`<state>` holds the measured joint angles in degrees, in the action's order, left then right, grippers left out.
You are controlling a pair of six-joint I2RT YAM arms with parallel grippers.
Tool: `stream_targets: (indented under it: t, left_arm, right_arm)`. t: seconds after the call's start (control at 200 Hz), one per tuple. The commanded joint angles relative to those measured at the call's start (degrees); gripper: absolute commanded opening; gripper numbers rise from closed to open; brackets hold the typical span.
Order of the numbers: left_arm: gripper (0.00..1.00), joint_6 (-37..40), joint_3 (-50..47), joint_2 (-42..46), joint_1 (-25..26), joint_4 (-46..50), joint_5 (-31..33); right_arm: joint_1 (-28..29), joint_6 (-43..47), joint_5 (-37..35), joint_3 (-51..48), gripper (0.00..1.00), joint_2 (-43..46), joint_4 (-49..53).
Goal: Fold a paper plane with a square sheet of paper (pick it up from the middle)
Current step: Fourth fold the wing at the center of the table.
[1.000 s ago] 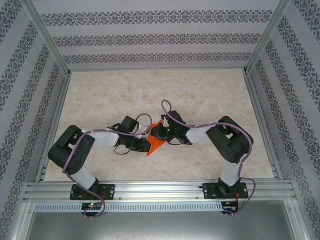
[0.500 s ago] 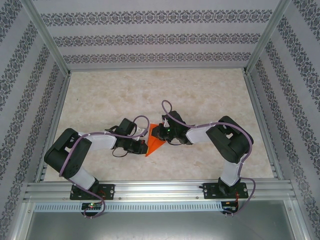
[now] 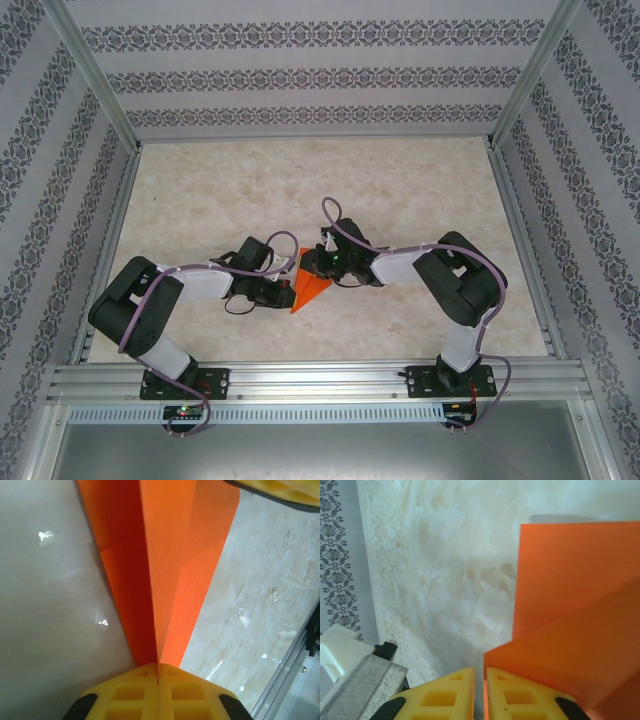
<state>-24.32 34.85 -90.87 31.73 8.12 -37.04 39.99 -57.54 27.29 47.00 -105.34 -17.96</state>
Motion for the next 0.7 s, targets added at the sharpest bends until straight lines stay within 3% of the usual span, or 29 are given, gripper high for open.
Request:
stream_targets:
  t: [0.0, 0.2, 0.699]
  left_arm:
    - [0.0, -0.18, -1.04, -1.39, 0.14, -0.45, 0.47]
    - [0.0, 0.06, -0.77, -1.97, 0.12, 0.02, 0.74]
    - [0.02, -0.38, -1.47, -1.87, 0.18, -0.57, 0.67]
  right_arm:
    - [-0.14, 1.68, 0.7, 2.15, 0.15, -1.61, 1.33]
    - [-0.61, 1.91, -1.01, 1.88, 0.15, -2.65, 2.71]
    - [-0.89, 3.22, 2.95, 3.97, 0.18, -5.11, 0.38]
